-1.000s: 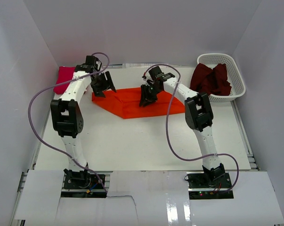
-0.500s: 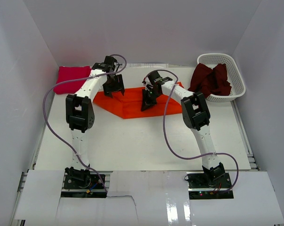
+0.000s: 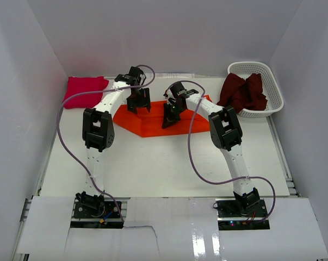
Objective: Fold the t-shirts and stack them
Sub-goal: Fold the other side of the tshirt into a rectangle
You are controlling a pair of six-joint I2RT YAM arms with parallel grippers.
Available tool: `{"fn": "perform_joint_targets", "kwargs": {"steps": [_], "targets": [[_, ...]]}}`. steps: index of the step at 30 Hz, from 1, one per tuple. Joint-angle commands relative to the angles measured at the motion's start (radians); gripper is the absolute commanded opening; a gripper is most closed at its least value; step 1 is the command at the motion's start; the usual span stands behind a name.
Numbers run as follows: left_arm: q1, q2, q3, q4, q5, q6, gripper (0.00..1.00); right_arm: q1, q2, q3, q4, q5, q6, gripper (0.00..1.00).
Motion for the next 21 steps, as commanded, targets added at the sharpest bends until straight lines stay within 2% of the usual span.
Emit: {"fn": "perform_joint_targets", "kwargs": {"steps": [1,5,12,16,21], "targets": [[-0.001,0.0,-0.008,0.015,0.01,0.019,0.75,0.007,0.018,-0.012,0.013,-0.002,-0.002,0.09],[-0.001,-0.032,-0.074,0.001,-0.038,0.013,0.71,0.007,0.023,-0.01,0.01,0.004,-0.002,0.09],[0.025,-0.2,-0.263,-0.025,-0.177,-0.029,0.72,0.008,0.038,-0.002,-0.001,0.002,-0.001,0.08],[0.082,-0.266,-0.396,-0.042,-0.248,-0.064,0.72,0.008,0.032,-0.004,-0.002,0.007,-0.004,0.08],[0.174,-0.428,-0.57,0.03,-0.24,-0.09,0.72,0.008,0.033,-0.016,-0.002,0.007,-0.008,0.08]]}}
